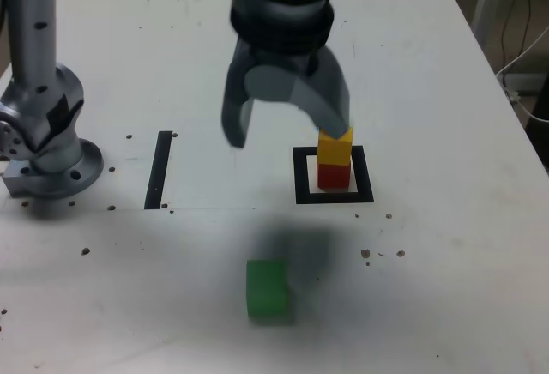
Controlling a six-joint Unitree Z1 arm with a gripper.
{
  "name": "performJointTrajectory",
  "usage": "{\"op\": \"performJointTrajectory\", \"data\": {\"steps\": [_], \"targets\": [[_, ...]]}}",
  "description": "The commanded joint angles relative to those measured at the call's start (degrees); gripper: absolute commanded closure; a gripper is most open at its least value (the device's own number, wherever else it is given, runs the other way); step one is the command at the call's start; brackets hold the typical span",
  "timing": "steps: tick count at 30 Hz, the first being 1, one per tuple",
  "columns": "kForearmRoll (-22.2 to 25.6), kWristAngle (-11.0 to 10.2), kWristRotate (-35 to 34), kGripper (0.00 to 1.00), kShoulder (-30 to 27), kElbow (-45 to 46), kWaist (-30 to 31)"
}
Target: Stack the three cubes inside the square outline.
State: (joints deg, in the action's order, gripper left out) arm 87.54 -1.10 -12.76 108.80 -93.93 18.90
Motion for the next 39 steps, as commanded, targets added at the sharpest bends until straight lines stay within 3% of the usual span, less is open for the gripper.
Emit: {"op": "performJointTrajectory", "data": {"steps": [1, 10, 18, 31, 39], "targets": [[-0.01, 0.73, -2.33, 0.0, -0.36, 0.57, 2.42], [-1.34, 3.75, -10.64, 0.0, 1.49, 0.63, 10.27], [-4.68, 7.08, -13.77, 0.01, 5.2, 1.41, 13.99], [-10.76, 11.36, -10.69, 0.02, 12.26, 2.36, 14.45], [-12.51, 13.27, -8.55, 0.1, 14.25, 3.65, 13.53]]}}
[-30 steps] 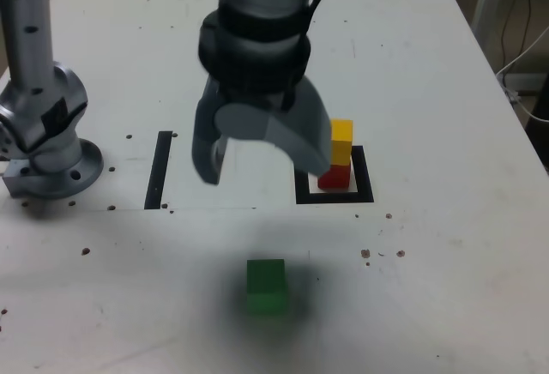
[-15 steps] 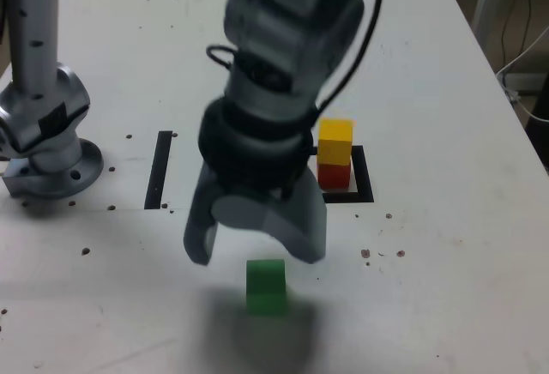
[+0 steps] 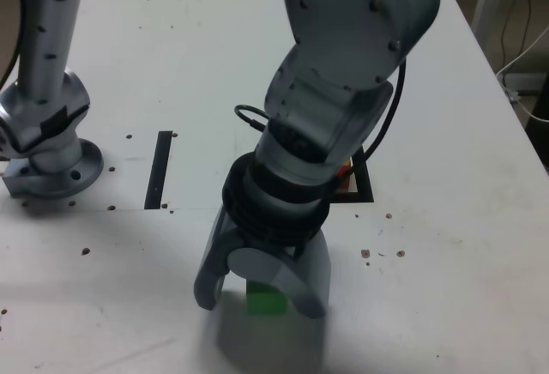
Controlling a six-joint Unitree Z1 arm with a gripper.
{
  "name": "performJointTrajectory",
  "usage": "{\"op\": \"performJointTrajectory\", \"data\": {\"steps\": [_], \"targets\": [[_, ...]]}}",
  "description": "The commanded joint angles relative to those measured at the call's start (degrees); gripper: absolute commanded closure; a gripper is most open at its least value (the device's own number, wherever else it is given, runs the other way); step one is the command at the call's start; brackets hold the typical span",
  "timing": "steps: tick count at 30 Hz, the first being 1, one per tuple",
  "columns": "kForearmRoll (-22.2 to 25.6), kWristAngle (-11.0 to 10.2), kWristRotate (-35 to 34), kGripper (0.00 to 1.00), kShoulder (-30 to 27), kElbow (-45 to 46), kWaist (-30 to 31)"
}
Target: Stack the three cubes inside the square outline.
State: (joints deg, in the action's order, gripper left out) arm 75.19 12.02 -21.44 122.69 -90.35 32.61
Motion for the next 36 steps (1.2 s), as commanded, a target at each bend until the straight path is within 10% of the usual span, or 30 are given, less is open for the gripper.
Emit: {"op": "performJointTrajectory", "data": {"steps": [1, 14, 36], "targets": [[-0.28, 0.22, 0.19, 0.13, 0.46, 0.09, -0.28], [-2.17, 0.79, 0.47, 0.6, 1.23, 0.91, -0.7], [-2.24, 0.85, 0.44, 0.62, 0.97, 1.93, -1.05]]}}
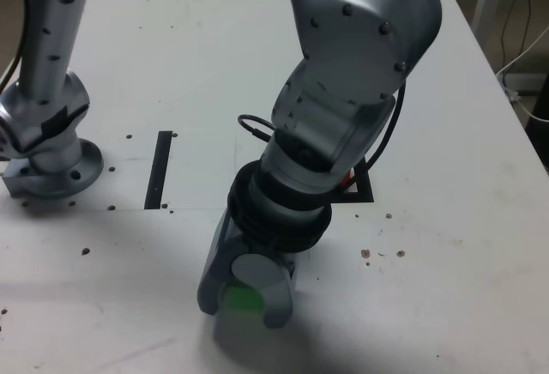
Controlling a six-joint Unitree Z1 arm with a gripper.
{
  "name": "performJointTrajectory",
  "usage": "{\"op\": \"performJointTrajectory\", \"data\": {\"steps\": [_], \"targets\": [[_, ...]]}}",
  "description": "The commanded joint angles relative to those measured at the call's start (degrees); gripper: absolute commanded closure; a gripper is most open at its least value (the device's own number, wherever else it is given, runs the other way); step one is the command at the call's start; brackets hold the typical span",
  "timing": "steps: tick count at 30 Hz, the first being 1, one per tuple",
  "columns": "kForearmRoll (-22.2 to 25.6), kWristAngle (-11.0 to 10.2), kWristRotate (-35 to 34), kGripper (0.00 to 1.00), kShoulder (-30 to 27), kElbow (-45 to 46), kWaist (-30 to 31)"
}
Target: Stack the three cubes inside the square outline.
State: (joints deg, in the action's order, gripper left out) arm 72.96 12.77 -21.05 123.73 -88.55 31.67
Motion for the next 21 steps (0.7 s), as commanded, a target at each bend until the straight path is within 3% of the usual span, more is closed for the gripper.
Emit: {"op": "performJointTrajectory", "data": {"steps": [1, 8, 21], "targets": [[0.02, 0.1, 0.05, 0.62, -0.09, 0.13, -0.12], [1.7, -0.31, -0.29, 0.62, -1.11, -0.07, -0.12], [13.39, -4.78, 0.5, 0.62, -6.05, -5.25, -4.3]]}}
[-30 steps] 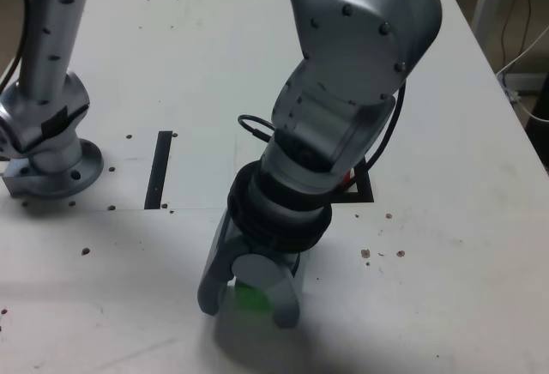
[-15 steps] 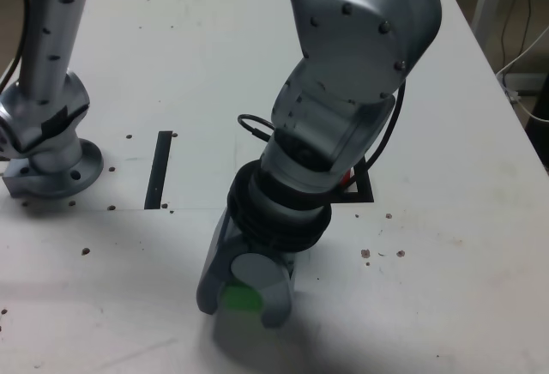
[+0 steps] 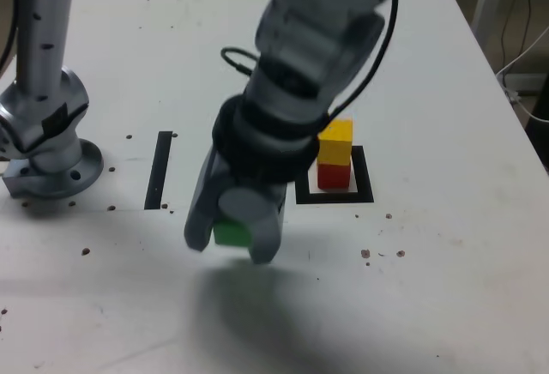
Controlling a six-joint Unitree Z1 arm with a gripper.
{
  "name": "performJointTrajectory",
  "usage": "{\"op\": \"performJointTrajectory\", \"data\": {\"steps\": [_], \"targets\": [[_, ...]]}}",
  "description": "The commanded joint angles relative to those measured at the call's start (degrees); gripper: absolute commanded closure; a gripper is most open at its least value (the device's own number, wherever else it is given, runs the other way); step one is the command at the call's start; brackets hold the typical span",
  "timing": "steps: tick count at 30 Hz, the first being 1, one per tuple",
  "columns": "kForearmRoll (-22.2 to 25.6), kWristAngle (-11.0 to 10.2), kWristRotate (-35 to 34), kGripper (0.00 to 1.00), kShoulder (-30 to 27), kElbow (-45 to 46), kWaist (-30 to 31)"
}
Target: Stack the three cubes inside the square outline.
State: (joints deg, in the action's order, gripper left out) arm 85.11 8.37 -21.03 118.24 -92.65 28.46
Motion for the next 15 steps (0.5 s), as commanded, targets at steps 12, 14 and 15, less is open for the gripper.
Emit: {"op": "performJointTrajectory", "data": {"steps": [12, 14, 15], "targets": [[8.56, -4.3, 8.25, 0.62, -2.58, -9.67, -11.89], [8.62, -4.77, 9.63, 0.62, -2.53, -10.41, -13.25], [8.63, -4.97, 10.35, 0.62, -2.48, -10.79, -13.91]]}}
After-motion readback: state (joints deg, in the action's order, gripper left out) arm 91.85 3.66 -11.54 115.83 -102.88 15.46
